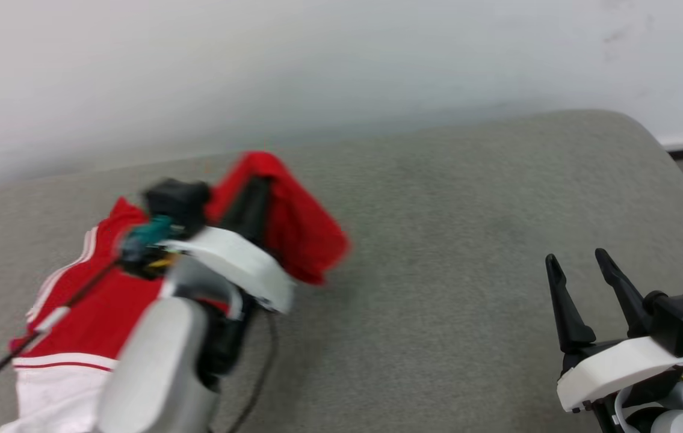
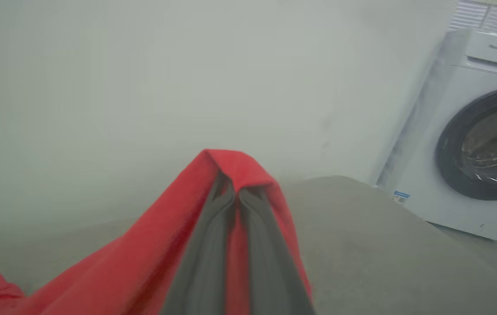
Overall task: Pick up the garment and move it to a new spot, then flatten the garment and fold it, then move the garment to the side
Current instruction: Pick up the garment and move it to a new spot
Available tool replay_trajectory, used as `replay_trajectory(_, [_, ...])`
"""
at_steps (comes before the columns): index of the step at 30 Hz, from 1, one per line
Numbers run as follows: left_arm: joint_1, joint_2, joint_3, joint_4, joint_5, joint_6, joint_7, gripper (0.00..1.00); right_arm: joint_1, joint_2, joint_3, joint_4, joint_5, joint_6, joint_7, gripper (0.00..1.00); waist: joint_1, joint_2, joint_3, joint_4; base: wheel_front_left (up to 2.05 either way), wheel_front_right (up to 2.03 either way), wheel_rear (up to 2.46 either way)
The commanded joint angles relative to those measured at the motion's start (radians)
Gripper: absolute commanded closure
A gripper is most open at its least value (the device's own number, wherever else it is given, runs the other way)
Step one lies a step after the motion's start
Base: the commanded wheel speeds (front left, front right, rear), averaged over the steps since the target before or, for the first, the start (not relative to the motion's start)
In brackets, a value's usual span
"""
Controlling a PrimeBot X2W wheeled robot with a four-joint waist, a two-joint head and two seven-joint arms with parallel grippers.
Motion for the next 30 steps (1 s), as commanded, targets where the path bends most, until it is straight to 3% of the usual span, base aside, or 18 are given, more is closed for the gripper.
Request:
replay_trajectory(1, [0.009, -0.017, -0.032, -0.006, 0.008, -0.016, 0.007, 1.00, 0.005, 0.002, 0.001, -0.007, 0.005, 0.000, -0.002, 0.00, 0.0002, 0.0000, 0.035, -0.063, 0.00, 0.00, 0.00])
replay_trajectory(3, [0.002, -0.065, -0.122, 0.007, 0.020, -0.053, 0.032, 1.00, -0.008, 0.002, 0.002, -0.007, 0.017, 0.000, -0.012, 0.00, 0.0002, 0.0000, 0.078, -0.104, 0.00, 0.00, 0.00])
replay_trajectory(7, [0.004, -0.087, -0.202, 0.038, 0.049, -0.080, 0.058, 1.00, -0.022, 0.002, 0.001, -0.004, 0.029, 0.000, -0.025, 0.00, 0.0002, 0.0000, 0.132, -0.130, 0.00, 0.00, 0.00])
replay_trajectory(17, [0.030, -0.069, -0.341, 0.174, 0.110, -0.125, 0.063, 1.00, -0.063, 0.002, 0.000, 0.043, 0.056, 0.000, -0.079, 0.00, 0.0002, 0.0000, 0.249, -0.113, 0.00, 0.00, 0.00])
replay_trajectory(18, [0.029, -0.072, -0.347, 0.178, 0.108, -0.129, 0.058, 0.74, -0.068, 0.002, -0.002, 0.047, 0.054, 0.000, -0.081, 0.00, 0.0002, 0.0000, 0.249, -0.104, 0.00, 0.00, 0.00])
replay_trajectory(19, [0.025, -0.071, -0.350, 0.179, 0.110, -0.132, 0.049, 0.00, -0.073, 0.002, -0.004, 0.049, 0.046, 0.000, -0.084, 0.00, 0.0002, 0.0000, 0.247, -0.094, 0.00, 0.00, 0.00])
replay_trajectory(25, [0.015, -0.088, -0.353, 0.131, 0.112, -0.134, -0.060, 0.00, -0.078, 0.002, -0.026, 0.058, 0.019, 0.000, -0.073, 0.00, 0.0002, 0.0000, 0.179, -0.018, 0.00, 0.00, 0.00])
replay_trajectory(30, [0.065, -0.083, -0.315, 0.084, 0.093, -0.096, -0.130, 0.00, -0.046, 0.002, -0.035, 0.052, -0.002, 0.000, -0.044, 0.00, 0.0002, 0.0000, 0.089, 0.040, 0.00, 0.00, 0.00])
